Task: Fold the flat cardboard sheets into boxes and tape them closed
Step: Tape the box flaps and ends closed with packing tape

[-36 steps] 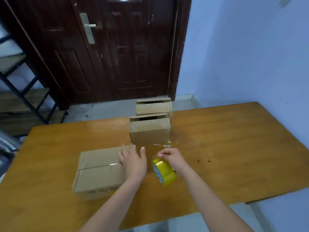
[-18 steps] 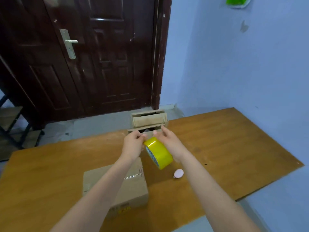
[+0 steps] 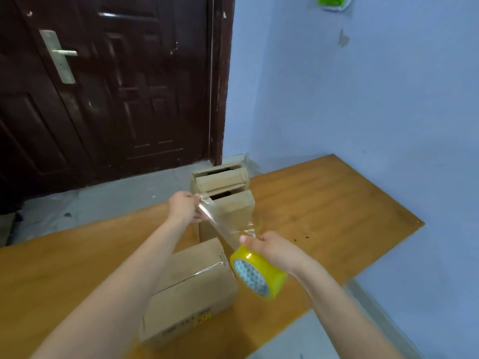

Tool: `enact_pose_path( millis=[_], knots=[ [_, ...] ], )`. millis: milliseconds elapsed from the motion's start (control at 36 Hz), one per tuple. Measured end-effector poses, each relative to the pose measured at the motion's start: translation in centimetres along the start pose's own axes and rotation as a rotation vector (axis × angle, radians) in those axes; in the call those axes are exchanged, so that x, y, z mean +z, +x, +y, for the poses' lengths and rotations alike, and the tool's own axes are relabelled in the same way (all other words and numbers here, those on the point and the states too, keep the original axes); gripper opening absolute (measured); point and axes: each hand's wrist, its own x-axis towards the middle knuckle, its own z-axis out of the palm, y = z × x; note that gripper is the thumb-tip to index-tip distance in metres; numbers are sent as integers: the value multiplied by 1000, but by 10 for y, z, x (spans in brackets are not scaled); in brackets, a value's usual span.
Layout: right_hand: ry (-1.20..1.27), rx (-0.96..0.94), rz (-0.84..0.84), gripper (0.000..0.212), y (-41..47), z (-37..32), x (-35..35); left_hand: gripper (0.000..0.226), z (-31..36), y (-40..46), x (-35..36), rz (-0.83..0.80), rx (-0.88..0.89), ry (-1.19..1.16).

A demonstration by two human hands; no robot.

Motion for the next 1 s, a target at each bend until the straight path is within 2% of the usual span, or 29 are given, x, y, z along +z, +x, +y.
enact_pose_path(
  millis=[56, 194, 278, 361, 444, 528, 833, 944, 1000],
  knots=[
    [-113, 92, -9, 48, -5, 17, 9, 31, -4, 8, -3, -55, 88, 130],
    [93, 104, -36, 68, -24, 41, 28, 36, -29, 16, 2, -138, 190, 267],
    [130, 124, -81, 54, -35, 49, 37, 33, -50, 18, 4, -147, 194, 365],
    [129, 164, -78, 48, -39, 59, 46, 29, -66, 13, 10, -139, 231, 576],
    [156, 197, -57, 28, -38, 64, 53, 28, -79, 11, 15, -106, 286, 713],
    [114, 226, -26, 27, -35, 67, 56, 28, -91, 15, 17, -71, 307, 800],
    [82, 297, 20, 24, -20, 72, 61, 32, -110, 26, 23, 20, 284, 697],
    [-1, 342, 52, 37, -16, 72, 59, 32, -112, 28, 24, 39, 275, 681],
    [-74, 349, 28, 37, -15, 72, 57, 31, -112, 27, 25, 37, 267, 697]
  ],
)
